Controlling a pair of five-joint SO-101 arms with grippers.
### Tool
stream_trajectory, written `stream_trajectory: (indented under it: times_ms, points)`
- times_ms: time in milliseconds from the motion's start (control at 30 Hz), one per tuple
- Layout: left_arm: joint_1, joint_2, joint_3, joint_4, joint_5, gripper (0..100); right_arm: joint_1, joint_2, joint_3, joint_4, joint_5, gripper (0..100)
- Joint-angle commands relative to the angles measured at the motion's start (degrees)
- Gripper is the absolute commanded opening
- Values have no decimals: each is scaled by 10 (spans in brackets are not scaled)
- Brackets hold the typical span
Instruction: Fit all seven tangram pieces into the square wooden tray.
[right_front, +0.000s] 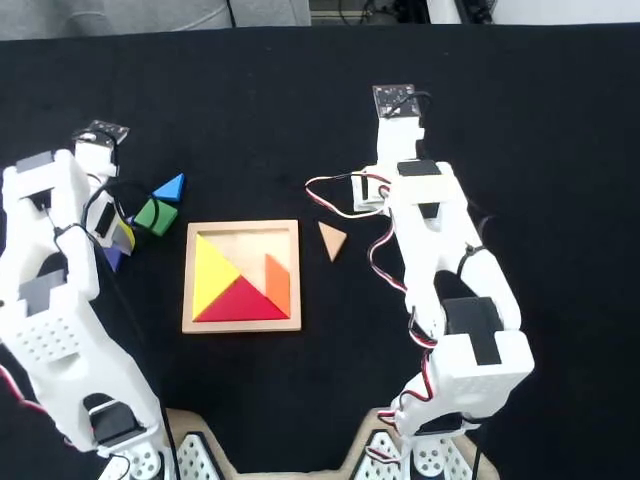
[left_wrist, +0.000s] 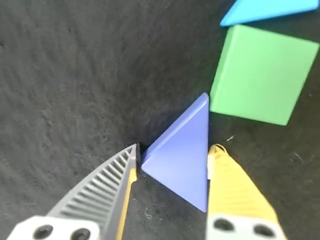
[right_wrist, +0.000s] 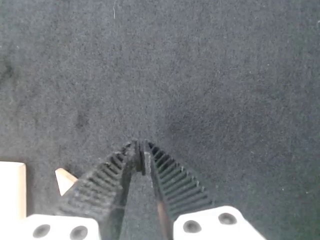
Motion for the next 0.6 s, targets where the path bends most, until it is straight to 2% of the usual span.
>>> stream_trajectory:
  times_ms: [0,300,567]
  points:
    - [1,-9,-80,67,17,152,-7,-6,-34,-9,4,18]
    - [4,-9,-181,171,11,152,-5,-6,-34,-10,4,18]
    - [25,-116,-211,244,-59,152,-3,-6,-34,-10,4,18]
